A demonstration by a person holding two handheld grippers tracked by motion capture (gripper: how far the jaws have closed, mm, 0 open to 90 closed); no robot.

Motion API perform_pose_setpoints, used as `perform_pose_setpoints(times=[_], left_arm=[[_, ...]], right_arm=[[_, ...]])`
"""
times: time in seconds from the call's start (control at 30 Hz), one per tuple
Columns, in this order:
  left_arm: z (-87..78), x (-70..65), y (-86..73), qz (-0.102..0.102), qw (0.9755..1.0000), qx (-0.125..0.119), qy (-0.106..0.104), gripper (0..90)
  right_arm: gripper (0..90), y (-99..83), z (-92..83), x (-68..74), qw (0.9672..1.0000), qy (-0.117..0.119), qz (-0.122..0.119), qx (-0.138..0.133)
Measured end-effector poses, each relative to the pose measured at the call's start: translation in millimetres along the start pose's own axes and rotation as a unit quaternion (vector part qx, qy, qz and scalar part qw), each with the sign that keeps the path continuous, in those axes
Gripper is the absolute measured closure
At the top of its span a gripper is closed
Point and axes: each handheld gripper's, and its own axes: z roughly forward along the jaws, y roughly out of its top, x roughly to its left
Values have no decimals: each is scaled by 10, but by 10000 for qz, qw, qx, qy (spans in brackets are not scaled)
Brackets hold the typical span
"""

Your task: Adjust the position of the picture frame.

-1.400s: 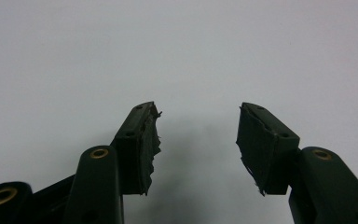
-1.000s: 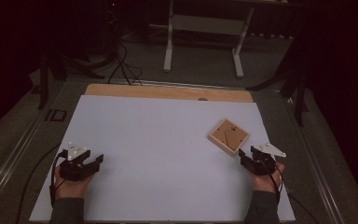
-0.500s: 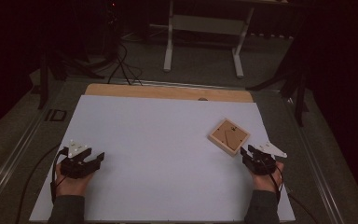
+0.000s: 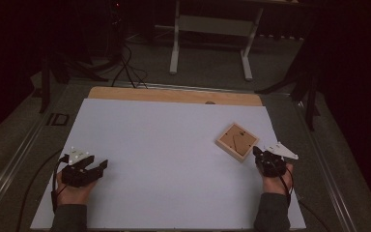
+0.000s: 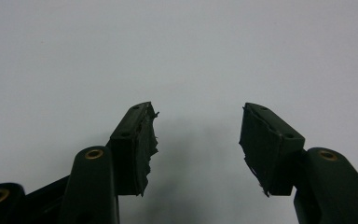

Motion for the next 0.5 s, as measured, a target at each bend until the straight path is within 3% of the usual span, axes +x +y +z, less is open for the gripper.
perform_pose_setpoints(times=[0.17,0.5], left_arm=[[3,25,-3,-82,10000,28,1,442],[16,19,9,-33,10000,54,22,442]], right_arm=[[898,10,79,-23,9999,-6,-67,99],[898,36,317,-63,9994,18,-145,316]])
